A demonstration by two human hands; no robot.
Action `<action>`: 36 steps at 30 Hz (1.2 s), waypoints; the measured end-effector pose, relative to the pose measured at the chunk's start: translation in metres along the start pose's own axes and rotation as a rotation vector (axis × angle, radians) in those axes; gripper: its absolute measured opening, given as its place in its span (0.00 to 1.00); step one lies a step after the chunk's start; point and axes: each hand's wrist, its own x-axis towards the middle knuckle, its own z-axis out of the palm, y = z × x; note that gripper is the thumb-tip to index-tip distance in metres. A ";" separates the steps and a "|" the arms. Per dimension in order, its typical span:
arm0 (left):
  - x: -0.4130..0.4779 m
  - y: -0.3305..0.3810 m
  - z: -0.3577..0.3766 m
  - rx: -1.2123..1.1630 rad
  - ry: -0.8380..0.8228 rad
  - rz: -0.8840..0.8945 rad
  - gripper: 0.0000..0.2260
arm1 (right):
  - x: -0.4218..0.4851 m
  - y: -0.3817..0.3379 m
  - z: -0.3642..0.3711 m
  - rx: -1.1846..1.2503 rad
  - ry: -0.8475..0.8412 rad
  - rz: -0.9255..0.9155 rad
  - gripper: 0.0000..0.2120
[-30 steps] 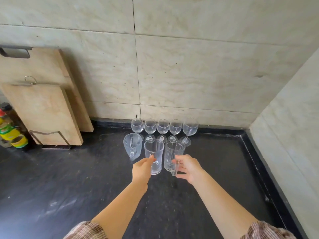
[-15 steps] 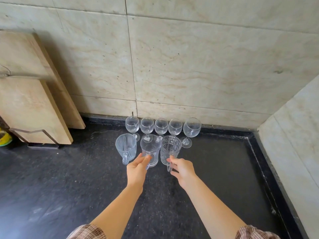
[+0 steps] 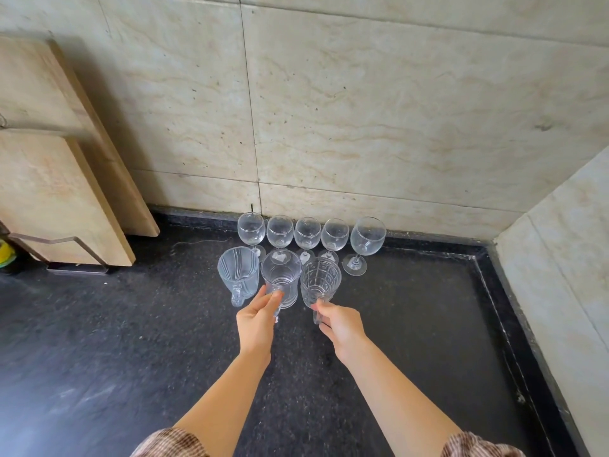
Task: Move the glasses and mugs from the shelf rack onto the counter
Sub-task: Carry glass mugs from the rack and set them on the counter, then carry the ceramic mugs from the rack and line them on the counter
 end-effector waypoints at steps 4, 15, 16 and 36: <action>-0.001 0.003 -0.002 0.044 -0.013 -0.013 0.05 | -0.003 0.000 -0.001 -0.012 0.023 -0.011 0.12; -0.011 0.018 -0.009 0.203 -0.042 -0.092 0.06 | -0.025 -0.005 0.002 -0.235 0.229 -0.218 0.11; -0.013 0.021 -0.012 0.229 -0.047 -0.086 0.05 | -0.028 -0.005 0.003 -0.271 0.253 -0.268 0.11; -0.181 0.084 -0.301 0.976 0.270 0.210 0.18 | -0.249 0.119 0.171 -1.052 -0.217 -0.968 0.24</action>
